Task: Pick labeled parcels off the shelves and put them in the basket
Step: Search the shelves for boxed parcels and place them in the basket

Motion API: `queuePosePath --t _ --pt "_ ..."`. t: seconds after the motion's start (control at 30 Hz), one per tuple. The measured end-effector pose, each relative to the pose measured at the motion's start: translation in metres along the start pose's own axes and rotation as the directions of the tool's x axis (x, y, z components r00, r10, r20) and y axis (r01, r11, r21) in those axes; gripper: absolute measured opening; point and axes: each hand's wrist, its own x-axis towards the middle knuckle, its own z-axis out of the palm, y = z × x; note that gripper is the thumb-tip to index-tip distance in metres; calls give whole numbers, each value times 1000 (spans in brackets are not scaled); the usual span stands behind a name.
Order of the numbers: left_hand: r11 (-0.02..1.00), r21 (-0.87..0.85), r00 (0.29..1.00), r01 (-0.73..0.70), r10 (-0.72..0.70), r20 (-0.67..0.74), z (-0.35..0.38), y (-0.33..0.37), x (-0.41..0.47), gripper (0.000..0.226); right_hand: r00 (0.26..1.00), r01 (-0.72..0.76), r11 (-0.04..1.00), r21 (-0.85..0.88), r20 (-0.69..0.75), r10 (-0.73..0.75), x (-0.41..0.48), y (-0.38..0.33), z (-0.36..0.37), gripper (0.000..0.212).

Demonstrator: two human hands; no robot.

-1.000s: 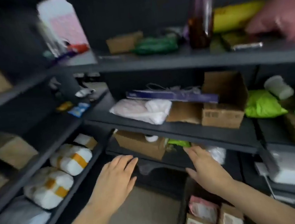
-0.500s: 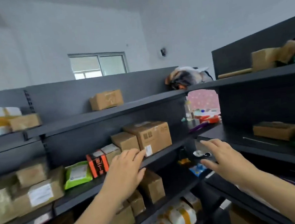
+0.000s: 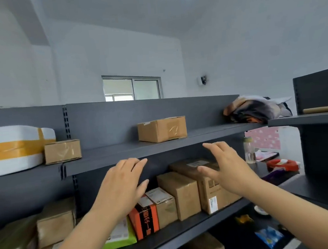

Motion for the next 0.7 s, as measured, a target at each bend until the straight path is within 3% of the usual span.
queuePosePath --t 0.17,0.43,0.7 --pt "997 -46 998 69 -68 12 10 -22 19 56 996 20 997 68 -86 -14 55 -12 25 75" --pt "966 -215 990 141 -136 35 31 -11 99 66 998 56 960 273 -47 -45 139 19 49 73" --pt "868 -295 905 399 -320 281 81 -1 188 81 982 61 886 459 130 -135 223 69 64 101"
